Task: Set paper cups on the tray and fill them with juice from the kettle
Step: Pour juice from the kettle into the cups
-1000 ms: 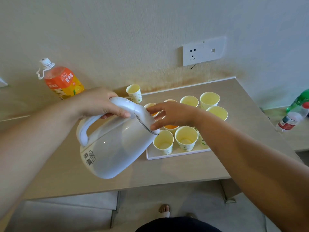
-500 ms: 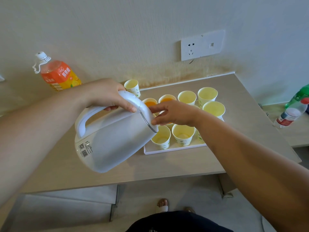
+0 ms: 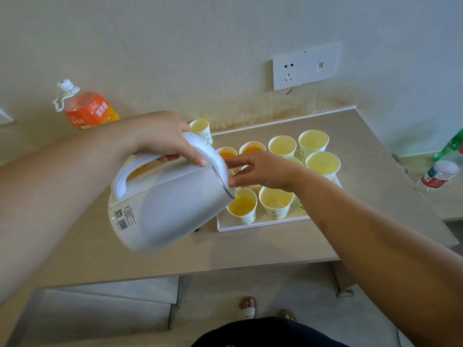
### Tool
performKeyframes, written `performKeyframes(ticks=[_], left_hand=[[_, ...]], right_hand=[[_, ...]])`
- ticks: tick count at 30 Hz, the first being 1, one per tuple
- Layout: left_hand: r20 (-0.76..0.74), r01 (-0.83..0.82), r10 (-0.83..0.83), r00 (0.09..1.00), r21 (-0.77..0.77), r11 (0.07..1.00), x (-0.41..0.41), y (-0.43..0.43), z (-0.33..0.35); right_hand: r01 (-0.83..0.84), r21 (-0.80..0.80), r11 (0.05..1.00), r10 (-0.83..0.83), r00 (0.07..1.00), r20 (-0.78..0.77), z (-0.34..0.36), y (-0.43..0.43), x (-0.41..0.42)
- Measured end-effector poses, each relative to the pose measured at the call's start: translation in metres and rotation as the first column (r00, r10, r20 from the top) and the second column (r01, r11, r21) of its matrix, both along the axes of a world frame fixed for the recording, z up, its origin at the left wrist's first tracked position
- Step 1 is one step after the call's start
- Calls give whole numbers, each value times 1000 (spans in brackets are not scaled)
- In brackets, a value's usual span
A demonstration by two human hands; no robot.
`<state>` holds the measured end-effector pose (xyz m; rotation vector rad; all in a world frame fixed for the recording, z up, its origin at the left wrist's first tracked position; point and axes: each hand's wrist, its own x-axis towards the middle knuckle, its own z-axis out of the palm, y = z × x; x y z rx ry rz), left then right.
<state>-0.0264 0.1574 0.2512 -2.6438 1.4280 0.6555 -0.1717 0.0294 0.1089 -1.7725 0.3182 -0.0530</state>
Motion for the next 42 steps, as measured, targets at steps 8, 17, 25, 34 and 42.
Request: performKeyframes(ticks=[8, 17, 25, 34, 42], left_hand=[[28, 11, -12, 1000, 39, 999, -1, 1, 5], [76, 24, -27, 997, 43, 999, -5, 4, 17], [83, 53, -56, 995, 38, 998, -7, 5, 22], [101, 50, -53, 993, 33, 998, -12, 10, 22], [113, 41, -45, 993, 36, 999, -15, 10, 23]], right_hand=[[-8, -83, 996, 6, 1000, -21, 1, 2, 3], [25, -98, 995, -23, 999, 25, 6, 5, 5], [56, -90, 994, -52, 998, 45, 6, 7, 4], [49, -85, 995, -44, 997, 56, 5, 12, 2], [48, -40, 998, -45, 997, 65, 2, 14, 2]])
